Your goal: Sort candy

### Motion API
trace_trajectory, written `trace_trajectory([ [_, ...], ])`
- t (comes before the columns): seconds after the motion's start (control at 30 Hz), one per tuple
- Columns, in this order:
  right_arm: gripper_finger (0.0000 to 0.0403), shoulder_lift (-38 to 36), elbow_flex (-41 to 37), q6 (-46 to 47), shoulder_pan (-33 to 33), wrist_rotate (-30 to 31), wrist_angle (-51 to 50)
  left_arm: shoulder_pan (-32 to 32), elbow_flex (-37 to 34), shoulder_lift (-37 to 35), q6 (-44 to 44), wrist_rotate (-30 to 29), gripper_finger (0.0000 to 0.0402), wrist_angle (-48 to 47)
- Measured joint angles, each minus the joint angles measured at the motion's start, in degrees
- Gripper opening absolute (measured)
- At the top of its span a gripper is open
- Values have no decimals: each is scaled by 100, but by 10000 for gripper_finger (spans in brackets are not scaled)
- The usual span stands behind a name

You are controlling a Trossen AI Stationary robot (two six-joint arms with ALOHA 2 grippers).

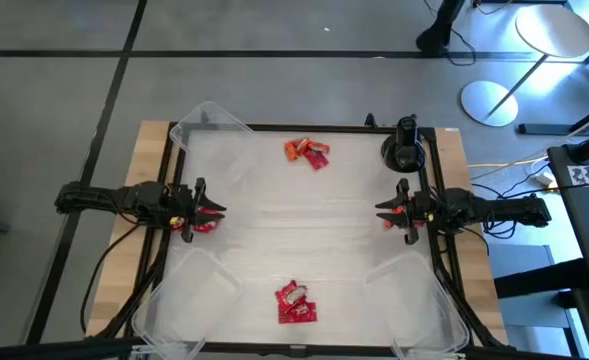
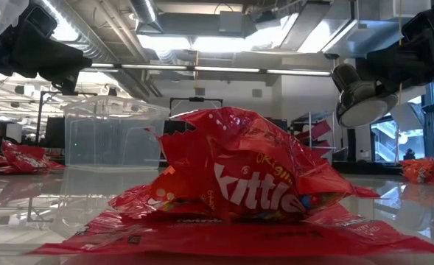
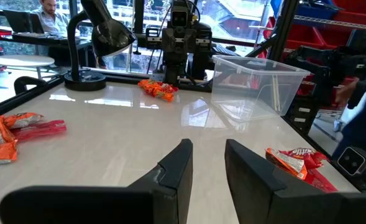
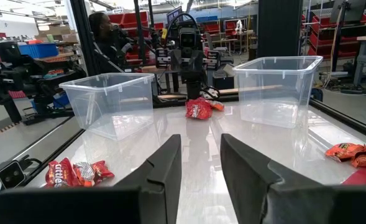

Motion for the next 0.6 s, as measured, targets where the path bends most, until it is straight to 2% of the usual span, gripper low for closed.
trace_trajectory([
  [0.33, 111, 2, -2, -2, 0, 0, 0, 0, -1, -2, 12, -1, 86, 1],
  [0.6, 111, 2, 0, -2, 1, 0, 9, 2, 1, -2, 994, -3, 86, 1],
])
